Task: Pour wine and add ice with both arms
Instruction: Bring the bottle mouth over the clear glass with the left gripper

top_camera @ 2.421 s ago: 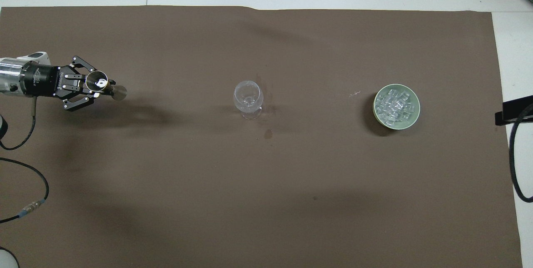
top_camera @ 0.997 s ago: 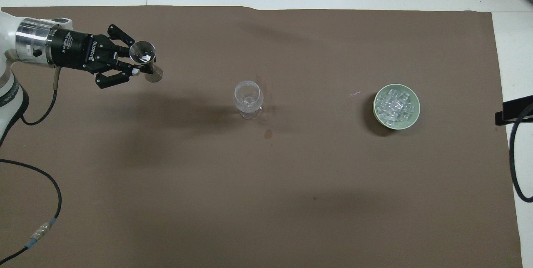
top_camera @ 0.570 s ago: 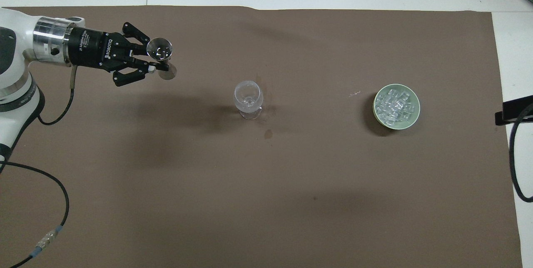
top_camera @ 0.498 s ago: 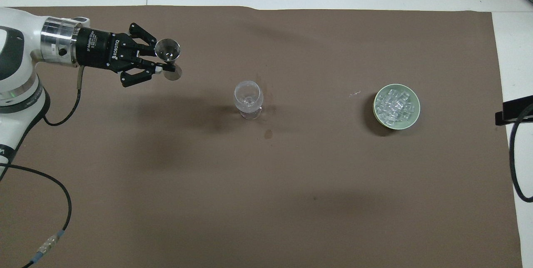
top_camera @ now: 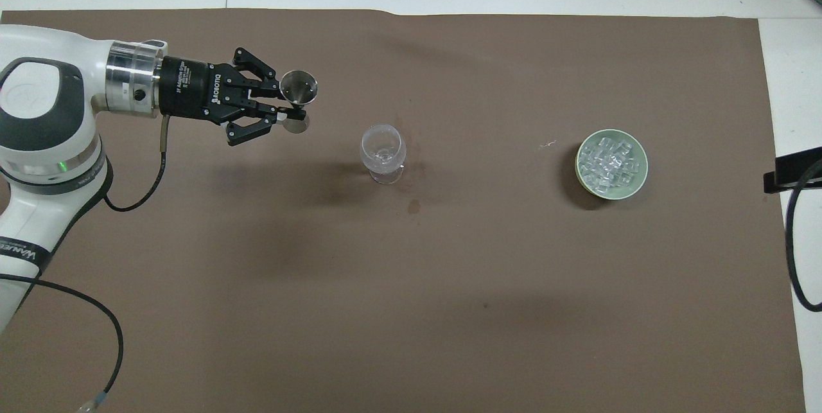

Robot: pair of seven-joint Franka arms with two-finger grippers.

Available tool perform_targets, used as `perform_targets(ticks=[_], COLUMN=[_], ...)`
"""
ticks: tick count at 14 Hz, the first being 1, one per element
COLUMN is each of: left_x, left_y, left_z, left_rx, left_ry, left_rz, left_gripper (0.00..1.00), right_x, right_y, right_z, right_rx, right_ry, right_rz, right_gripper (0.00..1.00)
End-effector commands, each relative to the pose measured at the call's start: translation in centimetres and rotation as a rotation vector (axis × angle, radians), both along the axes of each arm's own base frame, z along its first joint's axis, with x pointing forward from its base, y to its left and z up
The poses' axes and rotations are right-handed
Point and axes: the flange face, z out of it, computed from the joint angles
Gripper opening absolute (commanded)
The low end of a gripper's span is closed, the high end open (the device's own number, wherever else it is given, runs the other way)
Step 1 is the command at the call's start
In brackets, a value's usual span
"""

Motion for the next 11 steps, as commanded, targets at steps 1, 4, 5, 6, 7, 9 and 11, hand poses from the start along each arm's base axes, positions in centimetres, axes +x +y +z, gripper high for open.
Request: perform_targets(ticks=[1,4,5,6,7,9,11], left_x=[-1.6,-1.7,-1.9,-2.0,-2.2,-2.3,-2.6], left_y=[-1.2,-1.5,-1.6,-1.9,-2.1,-2.2,-3.7], left_z=[0.6,0.7,0.9,1.0,1.0,1.1,0.8], left_rx=[0.037,0.043,0.058,0.075,0.089,0.099,0.108], left_ry=[0.019,0.017,0.008,-0.001,-0.007,-0.008,-0.011], left_rz=[0.042,0.040,0.032,0.021,0.010,0.008,0.025], left_gripper=[0.00,0.00,0.00,0.00,0.00,0.00,0.00], right_x=[-0.5,-0.5,-0.5,-0.5,-0.5,-0.5,-0.5], right_y=[-0.1,-0.1,-0.1,-0.1,-0.1,-0.1,-0.1], right_z=[0.0,0.0,0.0,0.0,0.1,0.0,0.0], right_rx=[0.011,0.011,0.011,0.011,0.011,0.011,0.011], right_ry=[-0.009,-0.009,-0.009,-0.009,-0.010,-0.009,-0.009], right_rz=[0.014,0.014,0.014,0.014,0.014,0.012,0.014], right_gripper=[1.00,1.00,1.00,1.00,1.00,1.00,1.00])
